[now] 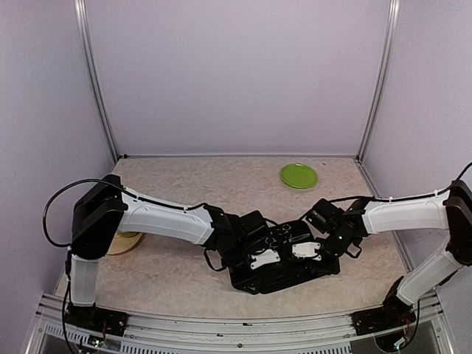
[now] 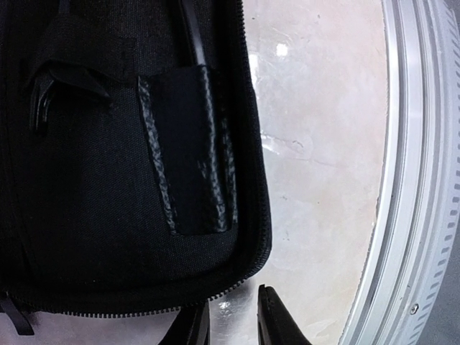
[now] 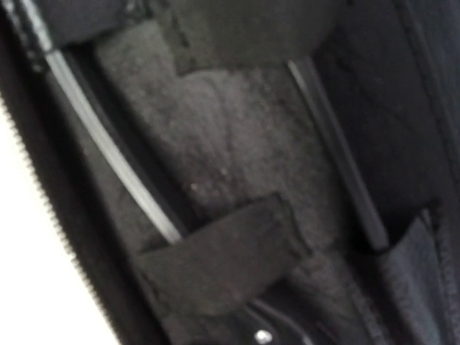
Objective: Sort the hair-cutting tools
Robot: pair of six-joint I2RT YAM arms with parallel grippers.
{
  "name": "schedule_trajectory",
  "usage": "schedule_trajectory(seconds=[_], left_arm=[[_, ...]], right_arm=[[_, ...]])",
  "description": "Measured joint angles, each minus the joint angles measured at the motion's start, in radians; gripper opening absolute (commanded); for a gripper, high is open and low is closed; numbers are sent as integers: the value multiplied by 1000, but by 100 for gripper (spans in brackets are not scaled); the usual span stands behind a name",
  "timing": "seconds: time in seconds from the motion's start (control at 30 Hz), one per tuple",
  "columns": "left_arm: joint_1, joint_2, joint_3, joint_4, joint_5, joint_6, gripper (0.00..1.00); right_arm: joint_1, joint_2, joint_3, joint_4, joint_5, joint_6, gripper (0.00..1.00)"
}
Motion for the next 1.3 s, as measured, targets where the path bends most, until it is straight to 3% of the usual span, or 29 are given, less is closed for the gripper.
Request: schedule_trajectory(seconds=[0.17,0.53,0.87,1.03,1.3], left_arm=[[0,-20,-41,43,21,3,28],[23,-68,-121,91,60,11,32],[236,-214,-128,100,-10,-11,48],[286,-209,-52,143,-37,-82,49],[332,-15,132,205,-67,-221,48]], right_arm=[[0,-13,-16,25,-34,-14,28],[0,-27,-24,35,-120,-46,28],[-14,-201,4,-73,-231,-136,37],[-19,-207,4,-71,-257,-137,41],[-20,-212,-2,-60,-279,-157,44]])
